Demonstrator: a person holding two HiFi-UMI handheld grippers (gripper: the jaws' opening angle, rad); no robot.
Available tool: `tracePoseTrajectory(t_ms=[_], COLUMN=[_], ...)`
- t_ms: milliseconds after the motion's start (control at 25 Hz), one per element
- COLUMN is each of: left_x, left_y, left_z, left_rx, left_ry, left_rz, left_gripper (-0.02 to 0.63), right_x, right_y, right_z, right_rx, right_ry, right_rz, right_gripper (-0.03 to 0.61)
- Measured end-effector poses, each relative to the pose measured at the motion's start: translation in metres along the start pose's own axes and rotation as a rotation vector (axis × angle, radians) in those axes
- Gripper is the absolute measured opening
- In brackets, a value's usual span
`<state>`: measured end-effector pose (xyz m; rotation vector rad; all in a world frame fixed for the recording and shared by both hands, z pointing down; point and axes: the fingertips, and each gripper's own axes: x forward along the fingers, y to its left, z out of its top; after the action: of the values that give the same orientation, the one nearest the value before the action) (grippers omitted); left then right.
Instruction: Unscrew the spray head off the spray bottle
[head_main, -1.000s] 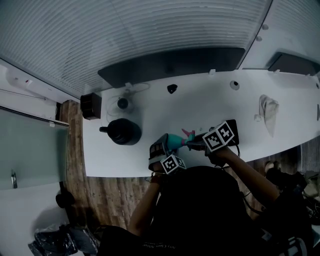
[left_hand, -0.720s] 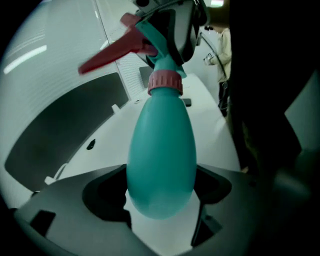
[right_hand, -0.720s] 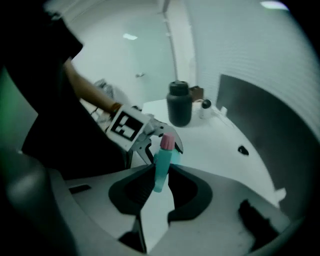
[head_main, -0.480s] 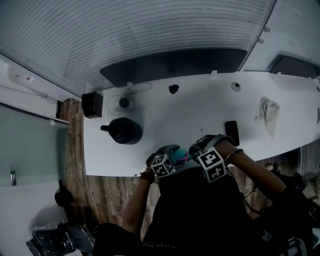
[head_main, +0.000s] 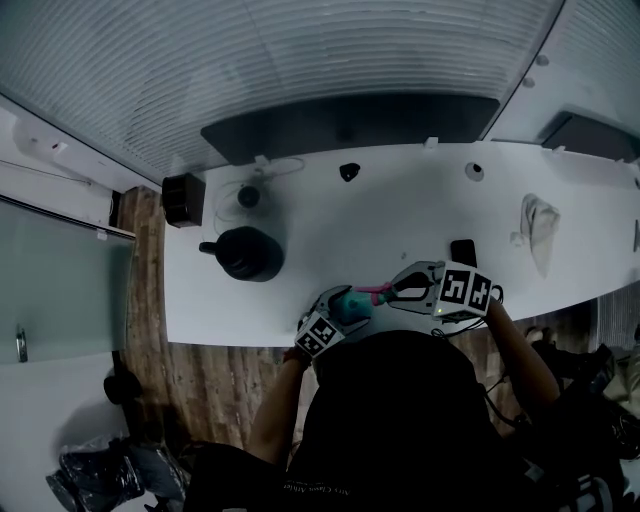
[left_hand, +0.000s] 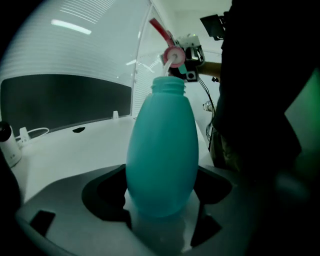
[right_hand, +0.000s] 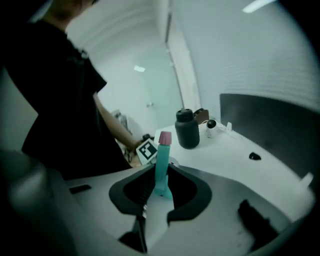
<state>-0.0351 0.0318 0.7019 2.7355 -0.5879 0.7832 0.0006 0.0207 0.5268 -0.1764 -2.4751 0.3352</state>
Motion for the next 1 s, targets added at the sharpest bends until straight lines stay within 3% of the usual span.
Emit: tracePoseTrajectory(t_ms=[120,200,600,760,1000], left_x=[0.001,0.002,0.005,0.005,-0.005], left_y=[0.001,0.0,-0.002,0.002,0.043], left_z=[0.001,0.0,-0.003,-0.009,0.006], left_rx=[-0.046,-0.036,-0.03,0.027,0.323], left_ry=[-0.028,-0.02,0.015,0.175,0.462], left_rz=[0.025,0.03,0.02,0.036,0.245], left_gripper=[0.388,0.388,0.388,0.388,0.388], right_x=[-0.008,-0.011,-0.015,-0.012,0.011], right_y=[-0.008,-0.009,-0.009,-0.013,-0.012], right_z=[-0.01,-0.019,-0.033,-0.022,-0.023], right_rx=[0.278,0.362,0.429,0.356,0.016], right_ry=[-0.25,-0.327,-0.398,-0.304,0.113], right_rz=[0.057,0.062,0.118,0.061,-0.114], right_gripper=[0.08,0.08,0.08,0.08,0.08])
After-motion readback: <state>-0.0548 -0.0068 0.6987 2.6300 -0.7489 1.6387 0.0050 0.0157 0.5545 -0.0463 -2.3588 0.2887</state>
